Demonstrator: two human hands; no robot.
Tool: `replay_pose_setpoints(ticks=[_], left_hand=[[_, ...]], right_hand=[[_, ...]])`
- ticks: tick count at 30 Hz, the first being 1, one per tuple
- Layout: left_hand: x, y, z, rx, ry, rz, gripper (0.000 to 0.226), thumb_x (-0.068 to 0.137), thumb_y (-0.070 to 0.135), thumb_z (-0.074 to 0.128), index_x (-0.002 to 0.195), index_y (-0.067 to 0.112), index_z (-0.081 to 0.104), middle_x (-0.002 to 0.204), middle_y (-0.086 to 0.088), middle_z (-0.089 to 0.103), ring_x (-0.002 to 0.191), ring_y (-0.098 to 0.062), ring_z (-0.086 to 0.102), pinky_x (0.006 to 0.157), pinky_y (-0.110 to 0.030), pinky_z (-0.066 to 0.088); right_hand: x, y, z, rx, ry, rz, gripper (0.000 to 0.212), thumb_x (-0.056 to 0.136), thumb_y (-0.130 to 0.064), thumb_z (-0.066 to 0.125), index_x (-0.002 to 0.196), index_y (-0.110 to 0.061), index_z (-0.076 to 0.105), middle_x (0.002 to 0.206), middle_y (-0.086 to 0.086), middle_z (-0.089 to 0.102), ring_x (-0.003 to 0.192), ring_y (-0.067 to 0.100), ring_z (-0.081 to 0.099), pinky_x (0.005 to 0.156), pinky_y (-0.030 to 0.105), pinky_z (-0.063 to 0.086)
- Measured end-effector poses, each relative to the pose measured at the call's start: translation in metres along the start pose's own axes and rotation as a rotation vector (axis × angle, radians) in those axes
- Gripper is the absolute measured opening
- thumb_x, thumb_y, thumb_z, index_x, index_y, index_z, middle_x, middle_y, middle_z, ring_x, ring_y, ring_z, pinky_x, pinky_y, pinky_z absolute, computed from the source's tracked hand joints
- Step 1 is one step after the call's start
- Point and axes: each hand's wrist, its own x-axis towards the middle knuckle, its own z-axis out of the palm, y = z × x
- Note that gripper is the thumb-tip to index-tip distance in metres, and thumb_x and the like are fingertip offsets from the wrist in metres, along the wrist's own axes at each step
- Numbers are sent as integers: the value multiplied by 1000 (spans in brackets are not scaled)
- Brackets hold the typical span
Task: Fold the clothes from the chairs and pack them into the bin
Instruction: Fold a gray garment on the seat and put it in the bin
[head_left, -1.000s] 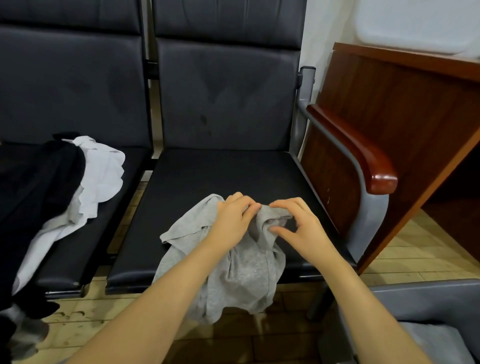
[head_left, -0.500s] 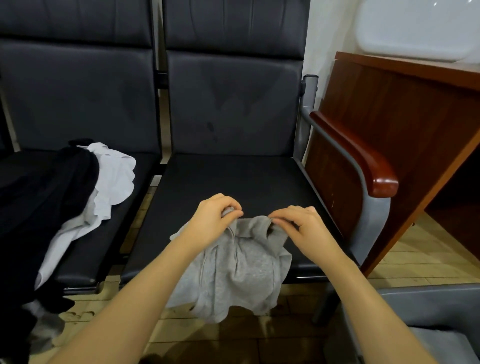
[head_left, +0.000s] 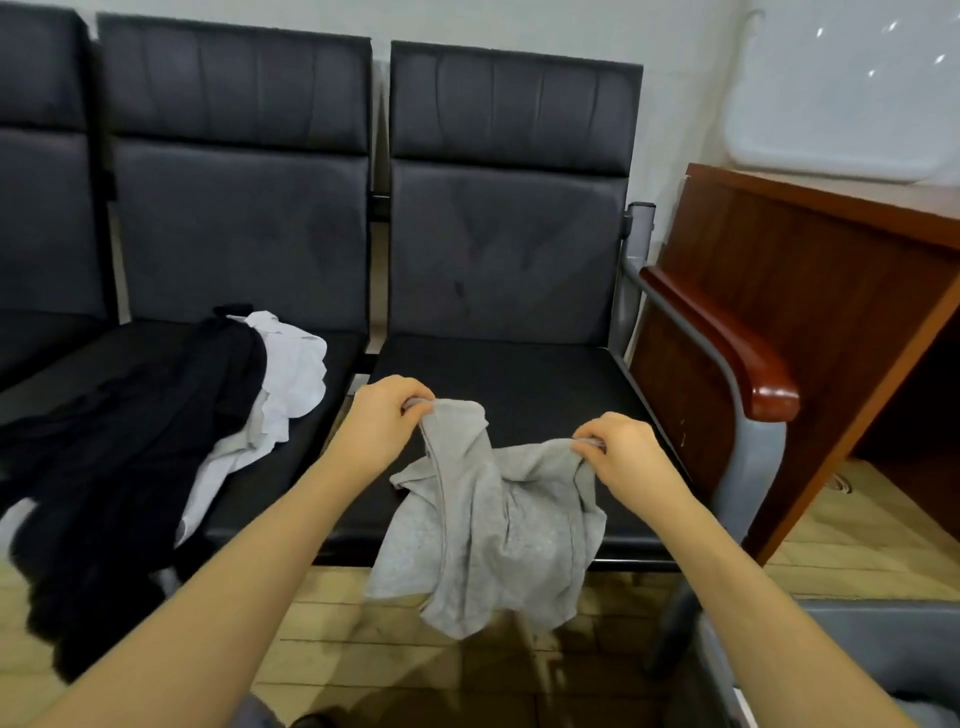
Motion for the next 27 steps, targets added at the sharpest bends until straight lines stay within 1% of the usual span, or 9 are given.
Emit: replay_pose_setpoints(ticks=[2,5,7,11,15,20,23,25,27], left_hand=[[6,5,-17,40,30,56,14,92,10,56,96,9,70,93,-3,63,83,-11,54,77,-21,42],[17,19,-40,73,77,135,14,92,9,55,94,10,69,93,-4,62,86,-18,57,81,-34,48],[24,32,-56,95,129,181,14,92,11,56,94,10,69,94,-4,63,88,-22,60,81,-40,50],[37,65,-91,166,207,246,18,94,13,53,101,9,69,101,-7,64,96,-23,59,84,-35,47],[47,97,-126,202,302,318,18,94,13,52,101,8,68,100,-6,65,98,-23,57,83,-33,43],[60,128,-161,257,386,407,18,94,13,53,102,7,68,100,-8,65,96,-25,58,84,-33,42],[65,144,-177,238,447,409,19,96,15,50,103,9,67,103,-5,63,95,-21,58,81,-28,41],[67,153,-185,185,481,387,19,97,15,49,103,8,66,105,-4,62,95,-21,58,81,-27,42],[67,161,-191,127,475,334,19,98,16,46,104,9,63,104,-5,63,93,-22,59,82,-33,47]], right_hand=[[-5,-6,-15,-32,122,-57,15,97,-23,50,102,-18,64,100,-4,57,90,12,57,82,27,45],[-6,-17,-44,-16,290,-98,12,97,-20,50,98,-15,60,99,0,59,91,17,58,87,38,47],[-4,-25,-66,29,375,-106,11,96,-19,51,98,-13,60,98,1,56,89,16,56,83,34,48],[-2,-41,-111,194,477,-72,8,97,-16,50,94,-13,57,91,-1,56,82,13,55,71,26,45],[-8,-54,-155,331,572,-69,9,98,-13,47,90,-16,51,79,-6,52,71,3,49,58,16,38],[-14,-65,-204,402,672,-80,8,98,-14,46,92,-15,51,88,-2,55,78,10,51,58,19,35],[-17,-71,-233,451,737,-113,9,98,-12,46,90,-13,50,82,-4,52,75,8,49,58,14,33],[-19,-73,-249,493,782,-123,9,97,-9,44,89,-10,49,82,-1,53,77,14,50,62,22,35],[-22,-73,-262,521,800,-119,9,98,-8,41,91,-8,46,85,3,53,77,16,48,62,26,36]])
